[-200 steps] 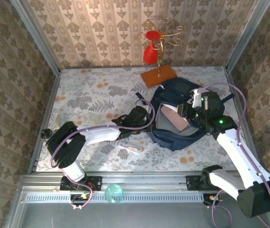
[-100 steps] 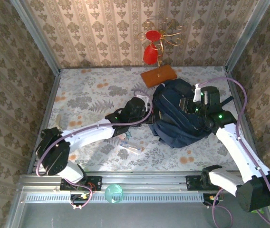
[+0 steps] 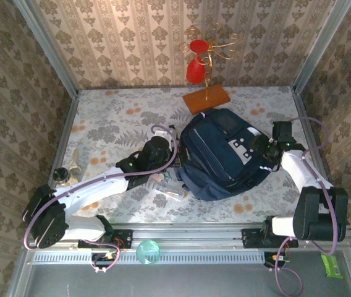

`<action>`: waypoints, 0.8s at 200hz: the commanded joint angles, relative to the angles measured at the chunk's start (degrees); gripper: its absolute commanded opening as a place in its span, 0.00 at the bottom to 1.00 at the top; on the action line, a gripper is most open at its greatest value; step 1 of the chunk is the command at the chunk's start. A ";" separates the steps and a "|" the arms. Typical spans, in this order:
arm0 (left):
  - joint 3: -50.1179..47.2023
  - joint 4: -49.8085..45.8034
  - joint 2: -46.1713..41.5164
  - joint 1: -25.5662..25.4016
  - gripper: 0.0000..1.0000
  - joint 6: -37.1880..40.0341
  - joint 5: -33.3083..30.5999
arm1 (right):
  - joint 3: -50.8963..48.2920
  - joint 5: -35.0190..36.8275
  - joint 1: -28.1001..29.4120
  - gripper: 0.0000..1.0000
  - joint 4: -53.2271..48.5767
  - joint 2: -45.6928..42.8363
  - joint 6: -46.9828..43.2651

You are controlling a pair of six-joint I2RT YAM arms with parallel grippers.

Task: Pack the student bag

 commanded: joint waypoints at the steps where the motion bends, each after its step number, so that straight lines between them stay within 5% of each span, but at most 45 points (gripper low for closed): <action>1: 2.91 9.41 -1.56 -0.41 0.00 2.36 0.23 | -0.77 -5.16 0.66 0.76 6.25 2.24 5.32; 35: 4.27 11.14 2.17 -2.85 0.00 2.81 4.14 | 5.02 -15.27 3.78 0.69 12.37 10.39 7.20; 111: 9.98 18.55 17.34 -12.73 0.00 4.70 8.27 | 27.59 -20.61 13.04 0.61 8.20 28.53 2.15; 147: 16.10 20.19 26.85 -14.70 0.13 7.31 9.59 | 37.54 -23.84 15.68 0.61 3.06 35.24 -2.28; 160: 19.10 19.37 29.83 -14.90 0.24 9.72 11.11 | 40.90 -23.32 15.61 0.61 -0.92 36.74 -4.18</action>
